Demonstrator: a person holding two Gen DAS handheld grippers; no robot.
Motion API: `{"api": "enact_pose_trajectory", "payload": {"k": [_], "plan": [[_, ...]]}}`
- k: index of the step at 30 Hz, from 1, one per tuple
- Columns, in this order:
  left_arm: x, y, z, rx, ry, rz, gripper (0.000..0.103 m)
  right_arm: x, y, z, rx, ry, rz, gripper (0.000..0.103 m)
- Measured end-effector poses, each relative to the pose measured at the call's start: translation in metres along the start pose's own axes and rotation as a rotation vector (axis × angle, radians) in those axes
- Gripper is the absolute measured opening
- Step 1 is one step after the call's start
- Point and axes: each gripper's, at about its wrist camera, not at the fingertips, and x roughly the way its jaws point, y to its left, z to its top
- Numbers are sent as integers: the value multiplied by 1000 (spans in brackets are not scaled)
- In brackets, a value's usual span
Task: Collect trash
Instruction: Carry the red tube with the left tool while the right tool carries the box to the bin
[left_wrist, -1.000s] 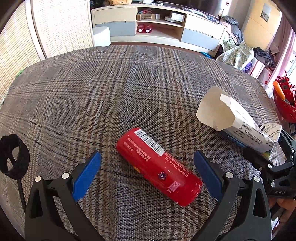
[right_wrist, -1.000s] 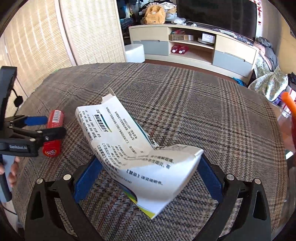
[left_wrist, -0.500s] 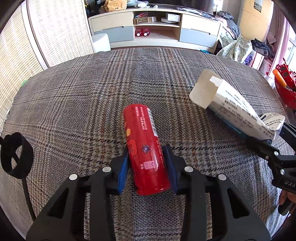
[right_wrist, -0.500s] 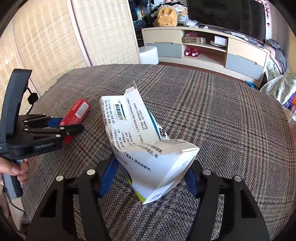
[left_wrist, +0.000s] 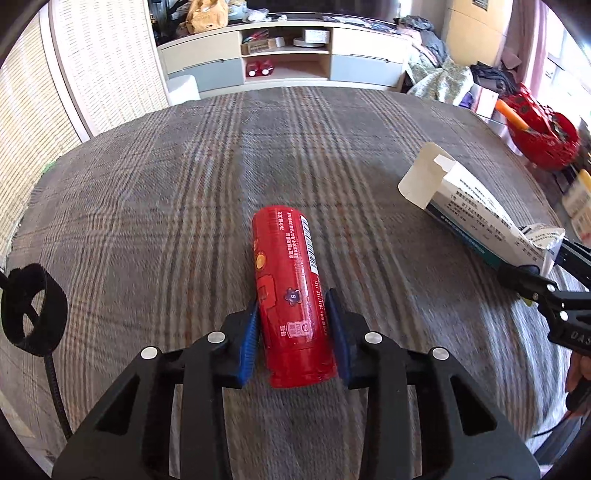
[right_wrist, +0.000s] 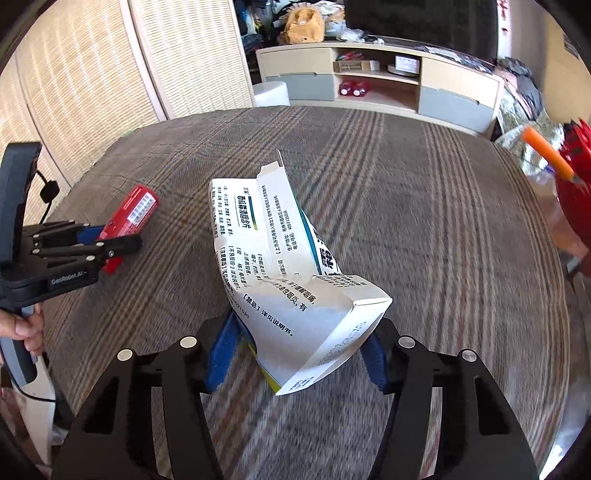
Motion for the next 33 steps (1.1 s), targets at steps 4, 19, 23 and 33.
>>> {"api": "enact_pose_trajectory", "payload": {"k": [4,19,23,33], "plan": [[-24,-16,-32,41,-11,-37,32,-27,4,-26,10,8,-1,60],[-106,-53,-161,60,-49,-181,32,-118,35,-154,125,-27,90,60],[-124,-58,-199,51,-58,-226,32,-136,47,-181,121,-34,123,60],[-103,-70,-275,27,47,-263,32,-113,66,-250,208,72,122,60]]}}
